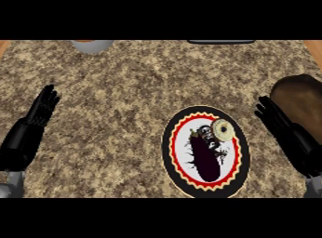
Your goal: Pick the eggplant from the plate and place it in the pan
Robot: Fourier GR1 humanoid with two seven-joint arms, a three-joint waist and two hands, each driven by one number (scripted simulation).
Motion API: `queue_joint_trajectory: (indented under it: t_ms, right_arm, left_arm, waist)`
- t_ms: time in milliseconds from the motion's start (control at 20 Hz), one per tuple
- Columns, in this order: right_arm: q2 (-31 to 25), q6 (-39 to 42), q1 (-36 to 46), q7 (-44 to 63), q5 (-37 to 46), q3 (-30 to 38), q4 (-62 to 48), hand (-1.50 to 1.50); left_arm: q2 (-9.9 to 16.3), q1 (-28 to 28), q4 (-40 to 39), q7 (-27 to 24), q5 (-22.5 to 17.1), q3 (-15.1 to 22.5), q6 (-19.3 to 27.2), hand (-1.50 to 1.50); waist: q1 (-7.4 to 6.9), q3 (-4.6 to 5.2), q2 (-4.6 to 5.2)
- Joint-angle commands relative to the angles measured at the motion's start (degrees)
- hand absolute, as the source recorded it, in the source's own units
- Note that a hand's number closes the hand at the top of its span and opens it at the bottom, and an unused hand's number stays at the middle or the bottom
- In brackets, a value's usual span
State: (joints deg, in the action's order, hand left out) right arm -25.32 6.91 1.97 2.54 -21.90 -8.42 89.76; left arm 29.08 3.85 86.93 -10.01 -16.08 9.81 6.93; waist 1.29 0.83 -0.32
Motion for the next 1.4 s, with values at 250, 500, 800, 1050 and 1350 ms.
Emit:
queue_joint_trajectory:
  t_ms: [250, 500, 800, 1050, 1350]
  right_arm:
    - [1.4, 24.3, 13.8, 2.1, -0.6, -16.9, -5.5, 1.5]
    - [-5.2, 18.8, 15.5, -21.6, 17.8, -8.9, -11.5, -1.5]
    - [-15.5, 24.1, 23.0, -26.7, 19.6, -2.1, -13.0, -1.5]
    - [-21.1, 31.6, 32.4, -22.4, 25.5, -6.4, -11.3, -1.5]
    - [-15.0, 38.4, 46.4, -8.7, 24.9, -7.4, -15.2, -1.5]
  left_arm:
    - [-3.6, 8.3, -2.2, 4.4, 0.5, -1.1, 4.5, 0.0]
    - [-5.8, 8.8, -5.0, 8.9, 1.0, -1.5, 8.2, 0.0]
    - [-7.6, 9.4, -4.6, 10.5, 1.6, -1.1, 8.8, 0.0]
    - [-6.7, 10.7, -5.5, 11.2, 1.5, -2.0, 7.7, 0.0]
    - [-7.8, 11.5, -4.4, 12.9, 3.1, -1.7, 8.3, 0.0]
  waist:
    - [-7.35, -1.12, 2.35]
    - [-1.86, -1.04, 0.79]
    - [-1.79, -0.86, 0.47]
    - [-2.44, -0.76, 0.36]
    - [-2.6, -0.77, 0.39]
